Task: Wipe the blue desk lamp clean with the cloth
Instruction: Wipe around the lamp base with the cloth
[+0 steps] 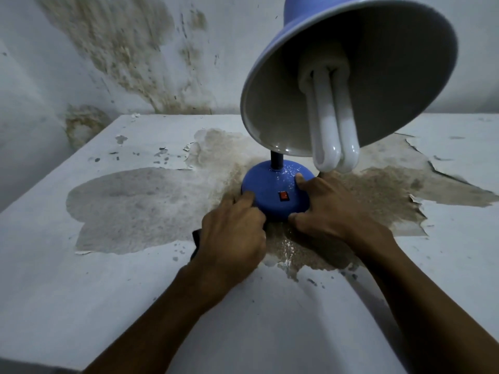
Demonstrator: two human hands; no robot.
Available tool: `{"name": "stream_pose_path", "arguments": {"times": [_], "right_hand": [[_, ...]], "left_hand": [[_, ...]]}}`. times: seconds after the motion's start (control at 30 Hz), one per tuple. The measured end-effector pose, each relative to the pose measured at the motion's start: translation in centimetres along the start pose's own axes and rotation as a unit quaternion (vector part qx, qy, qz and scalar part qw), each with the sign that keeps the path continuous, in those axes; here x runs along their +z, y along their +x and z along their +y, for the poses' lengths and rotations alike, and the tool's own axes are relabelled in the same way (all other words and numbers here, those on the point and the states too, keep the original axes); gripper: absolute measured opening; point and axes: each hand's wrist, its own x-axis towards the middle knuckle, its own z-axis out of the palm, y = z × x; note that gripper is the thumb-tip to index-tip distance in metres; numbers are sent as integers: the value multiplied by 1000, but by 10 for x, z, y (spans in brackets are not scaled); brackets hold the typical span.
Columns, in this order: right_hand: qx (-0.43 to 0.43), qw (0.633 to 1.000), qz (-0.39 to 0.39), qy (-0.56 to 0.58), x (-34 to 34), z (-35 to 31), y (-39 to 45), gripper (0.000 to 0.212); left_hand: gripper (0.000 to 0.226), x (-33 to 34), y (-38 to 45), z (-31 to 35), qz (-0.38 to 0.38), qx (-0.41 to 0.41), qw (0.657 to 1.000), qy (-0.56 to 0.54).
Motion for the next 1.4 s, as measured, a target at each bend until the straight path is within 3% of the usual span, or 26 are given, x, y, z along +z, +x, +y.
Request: {"name": "stream_pose_path", "arguments": {"times": [0.1, 0.23, 0.33, 0.43, 0.57, 0.7, 0.77, 0.93, 1.07, 1.17, 1.23, 1.33, 1.4], "right_hand": [[1, 1000, -3, 3, 1, 0, 0, 66], [5, 1000, -11, -8, 1, 1, -1, 69], [5, 1000, -10, -2, 2, 2, 0, 69], [3, 1000, -4, 0, 5, 4, 1, 70], [2, 1000, -4, 0, 6, 4, 1, 71], [6, 1000, -4, 7, 3, 2, -2, 70], [11, 1000, 0, 6, 3, 1, -3, 70], [17, 1000, 18, 19, 1, 3, -7, 70], [15, 999, 23, 22, 4, 5, -6, 74], [12, 999, 30, 28, 6, 6, -4, 75], [15, 999, 30, 30, 7, 8, -4, 73], [24, 999, 24, 32, 7, 8, -4, 74], [29, 999, 19, 35, 7, 8, -5, 74]], "left_hand": [[32, -5, 4, -22, 28, 1, 996, -83], [28, -1, 25, -48, 103, -192, 975, -46], [21, 3, 27, -25, 41, -141, 989, 12], [17, 3, 10, -7, 24, -78, 996, 34], [32, -10, -1, -23, -23, 6, 988, -150], [34, -14, 32, -47, 119, -126, 965, -194], [35, -12, 60, -54, 159, -135, 959, -195], [18, -8, 99, -38, 45, -78, 979, -184], [23, -7, 73, -27, 63, 30, 990, -124], [38, -15, 57, -33, -21, 99, 965, -240], [35, -20, 64, -39, 11, 47, 948, -316], [17, -15, 81, -39, 162, -71, 957, -231], [18, -7, 82, -29, 138, -70, 974, -165]]}}
